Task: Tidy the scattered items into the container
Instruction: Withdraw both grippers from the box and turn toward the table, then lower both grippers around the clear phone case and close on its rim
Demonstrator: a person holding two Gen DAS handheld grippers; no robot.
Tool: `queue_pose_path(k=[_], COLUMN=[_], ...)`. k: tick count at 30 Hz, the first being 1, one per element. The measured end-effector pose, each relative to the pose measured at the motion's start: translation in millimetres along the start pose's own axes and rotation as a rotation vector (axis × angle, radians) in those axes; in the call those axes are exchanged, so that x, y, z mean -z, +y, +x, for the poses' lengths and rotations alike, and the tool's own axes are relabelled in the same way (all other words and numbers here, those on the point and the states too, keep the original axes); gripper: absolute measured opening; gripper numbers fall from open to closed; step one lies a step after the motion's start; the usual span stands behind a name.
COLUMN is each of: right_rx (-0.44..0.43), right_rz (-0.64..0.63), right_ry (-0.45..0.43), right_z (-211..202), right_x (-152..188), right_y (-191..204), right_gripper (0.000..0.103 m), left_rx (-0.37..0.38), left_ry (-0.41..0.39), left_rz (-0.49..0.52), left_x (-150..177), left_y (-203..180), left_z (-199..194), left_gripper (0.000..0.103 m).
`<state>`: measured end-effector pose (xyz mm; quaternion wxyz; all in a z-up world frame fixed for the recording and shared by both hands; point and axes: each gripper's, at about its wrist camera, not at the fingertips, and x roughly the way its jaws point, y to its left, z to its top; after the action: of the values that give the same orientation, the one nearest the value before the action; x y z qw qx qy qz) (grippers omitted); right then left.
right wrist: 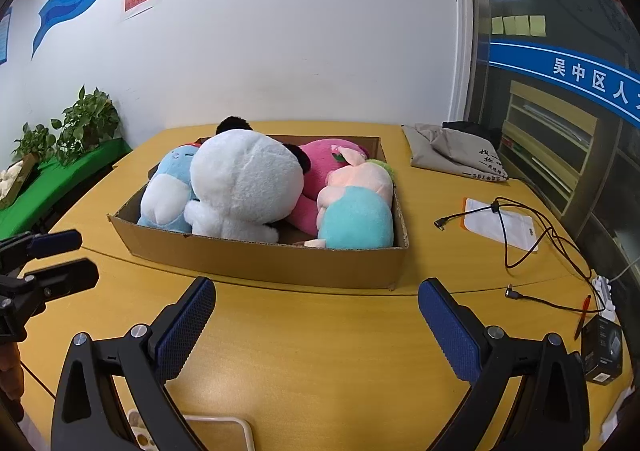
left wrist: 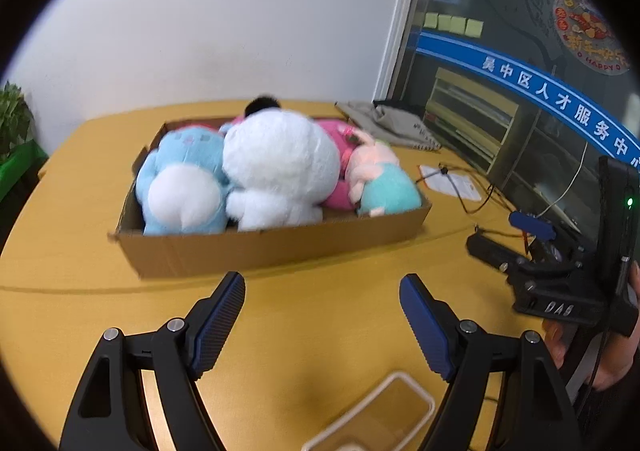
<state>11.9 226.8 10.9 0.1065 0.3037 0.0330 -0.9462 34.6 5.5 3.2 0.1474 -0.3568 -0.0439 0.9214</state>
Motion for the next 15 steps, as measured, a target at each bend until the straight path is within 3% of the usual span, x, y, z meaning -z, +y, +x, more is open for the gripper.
queue_pose_path(k=[4,9,15], right_rx=[-0.102,-0.290,-0.368], right_rz=[-0.051,-0.161,-0.241], right_ry=[0.045,0.196,0.334], right_z=[2,19,43], right_x=[21,66,110], right_y=[2,15,33], right_gripper=[0.103,0.103,0.099], left_rx=[-0.012,0.015,0.081], left_ry=[0.079,0.203,0.330], left_rz=[-0.025,-0.063,-0.051], left_x=[34,85,123], left_y=[11,22,13], left_z=[1,12,26], left_gripper=[0.080,0.080,0.080])
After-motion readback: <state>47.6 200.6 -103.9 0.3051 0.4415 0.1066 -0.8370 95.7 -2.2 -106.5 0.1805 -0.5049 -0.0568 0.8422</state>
